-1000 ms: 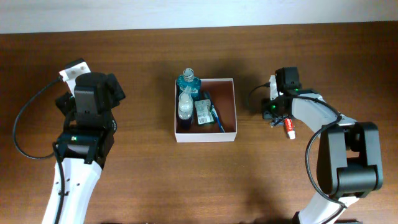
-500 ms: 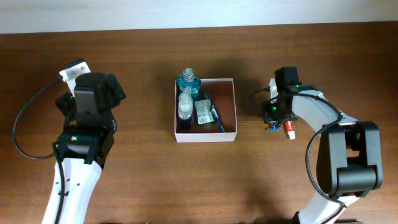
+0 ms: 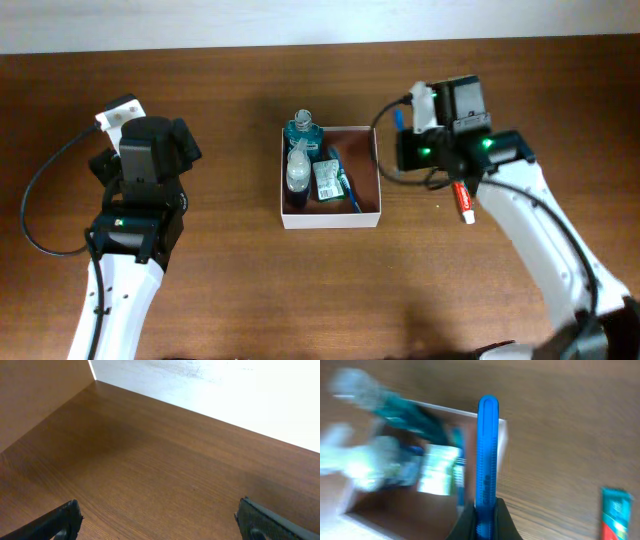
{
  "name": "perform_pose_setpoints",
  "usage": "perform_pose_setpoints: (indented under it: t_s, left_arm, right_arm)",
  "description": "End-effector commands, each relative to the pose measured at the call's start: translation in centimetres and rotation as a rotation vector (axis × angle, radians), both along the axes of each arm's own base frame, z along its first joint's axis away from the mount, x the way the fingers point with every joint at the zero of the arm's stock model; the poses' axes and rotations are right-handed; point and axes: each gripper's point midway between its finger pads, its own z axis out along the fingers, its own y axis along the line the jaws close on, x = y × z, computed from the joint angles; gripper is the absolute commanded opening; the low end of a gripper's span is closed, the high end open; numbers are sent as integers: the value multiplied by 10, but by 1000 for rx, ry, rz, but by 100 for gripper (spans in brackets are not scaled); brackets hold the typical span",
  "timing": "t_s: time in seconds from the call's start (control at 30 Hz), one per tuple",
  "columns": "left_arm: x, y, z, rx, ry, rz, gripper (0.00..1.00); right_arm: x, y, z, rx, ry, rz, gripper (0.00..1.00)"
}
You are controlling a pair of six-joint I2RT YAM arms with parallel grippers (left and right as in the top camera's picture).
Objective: Pack container
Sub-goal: 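Place the blue razor into the box with the right gripper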
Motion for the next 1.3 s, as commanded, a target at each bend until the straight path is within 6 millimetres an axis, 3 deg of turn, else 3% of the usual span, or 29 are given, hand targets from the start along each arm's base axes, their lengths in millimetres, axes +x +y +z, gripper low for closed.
perform_pose_setpoints:
  t_s: [0.0,0.17,0.23,0.27,0.3,0.43,0.47,0.53,0.67,0.9,1.0,1.07,1.27]
  left_arm:
    - [1,3,2,-5,-10,19,99]
    - [1,3,2,-5,-10,19,100]
    - [1,3,2,-5,-10,19,99]
    - [1,3,2,-5,-10,19,99]
    - [1,3,2,-5,-10,19,99]
    - [1,3,2,-5,-10,19,100]
    - [1,3,2,-5,-10,19,99]
    - [1,3,2,-5,-10,19,99]
    - [1,3,2,-5,-10,19,99]
    - [1,3,2,-5,-10,19,99]
    - [1,3,2,-6,-10,19,99]
    - [1,3,2,-6,-10,19,99]
    - [1,3,2,-5,-10,19,100]
  right_arm:
    - [-9,33,-1,28,12,61,4]
    - [-11,58,-29,-74,29,66,4]
    - [-9,62,-36,-93,32,70,9]
    - [-8,64,-38,-93,33,73,18]
    - [-7,65,-41,-94,35,75,36]
    - [-4,66,-48,-102,42,77,64]
    - [-2,59,-50,-136,35,72,70]
    - [3,38,-50,-205,25,13,74]
    - [4,-21,-45,-312,50,-130,77]
    - [-20,-141,-54,-370,243,-369,78]
    - [-30,-179,-67,-391,307,-413,78]
    - [-34,-191,-77,-363,342,-440,77]
    - [-37,-198,-119,-320,402,-421,75]
